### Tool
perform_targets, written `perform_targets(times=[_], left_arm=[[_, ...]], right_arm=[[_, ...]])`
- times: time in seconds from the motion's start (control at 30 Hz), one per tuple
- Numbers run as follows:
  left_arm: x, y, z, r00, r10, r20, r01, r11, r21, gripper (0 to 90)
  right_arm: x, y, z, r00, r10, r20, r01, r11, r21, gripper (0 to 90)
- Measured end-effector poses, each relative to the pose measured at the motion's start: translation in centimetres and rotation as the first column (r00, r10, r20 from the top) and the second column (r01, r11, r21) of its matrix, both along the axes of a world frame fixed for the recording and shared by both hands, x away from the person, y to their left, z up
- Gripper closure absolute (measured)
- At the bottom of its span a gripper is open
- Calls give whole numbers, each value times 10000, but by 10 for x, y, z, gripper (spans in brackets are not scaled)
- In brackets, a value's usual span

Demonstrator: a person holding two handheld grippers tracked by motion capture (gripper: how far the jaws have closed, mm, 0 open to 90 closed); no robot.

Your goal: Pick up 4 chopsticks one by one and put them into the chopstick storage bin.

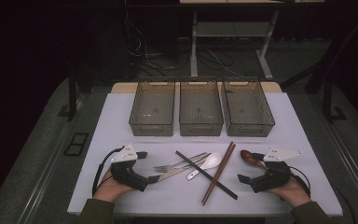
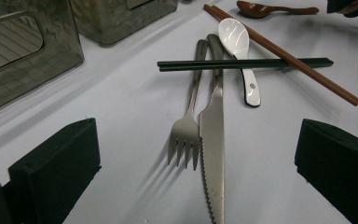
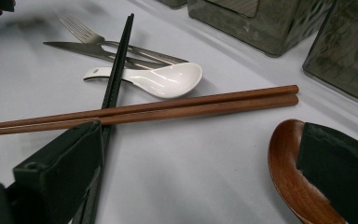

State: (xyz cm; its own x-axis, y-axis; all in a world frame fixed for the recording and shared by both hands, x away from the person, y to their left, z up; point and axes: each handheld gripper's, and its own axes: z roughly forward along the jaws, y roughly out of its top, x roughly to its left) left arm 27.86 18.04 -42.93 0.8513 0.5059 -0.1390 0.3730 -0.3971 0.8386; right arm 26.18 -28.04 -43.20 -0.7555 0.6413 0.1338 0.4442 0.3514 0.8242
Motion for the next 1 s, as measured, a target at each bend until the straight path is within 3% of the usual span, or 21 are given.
perform_targets(times=[0.23, 0.37, 0.47, 0.63, 0.73, 0.9, 0.93, 1.0], left_arm=[[1, -1, 1, 10000, 31, -42, -31, 10000, -19, 0], [1, -1, 1, 10000, 27, -43, -27, 10000, -27, 0], [1, 0, 0, 10000, 23, -69, -23, 10000, -68, 0], [-1, 1, 0, 10000, 48, -60, -48, 10000, -76, 0], [-1, 1, 0, 9999, 99, -83, -99, 10000, 3, 0], [-1, 0, -1, 9998, 159, -134, -159, 9999, 20, 0], [-2, 0, -1, 9998, 119, -138, -119, 9999, 25, 0], [-1, 1, 0, 9999, 103, -123, -103, 9999, 43, 0]], right_arm=[[1, -1, 0, 10000, 64, -33, -64, 10000, -74, 9], [0, -2, 2, 9987, 358, -366, -367, 9991, -218, 91], [-1, 2, 6, 9965, 664, -503, -676, 9975, -222, 228], [-3, 6, 7, 9938, 940, -600, -960, 9949, -313, 348], [-4, 11, 6, 9870, 1408, -777, -1441, 9888, -384, 472], [-5, 18, 4, 9793, 1733, -1047, -1800, 9820, -575, 587], [-5, 21, 5, 9738, 1980, -1121, -2053, 9770, -575, 652], [-5, 23, 5, 9707, 2105, -1157, -2180, 9743, -563, 676]])
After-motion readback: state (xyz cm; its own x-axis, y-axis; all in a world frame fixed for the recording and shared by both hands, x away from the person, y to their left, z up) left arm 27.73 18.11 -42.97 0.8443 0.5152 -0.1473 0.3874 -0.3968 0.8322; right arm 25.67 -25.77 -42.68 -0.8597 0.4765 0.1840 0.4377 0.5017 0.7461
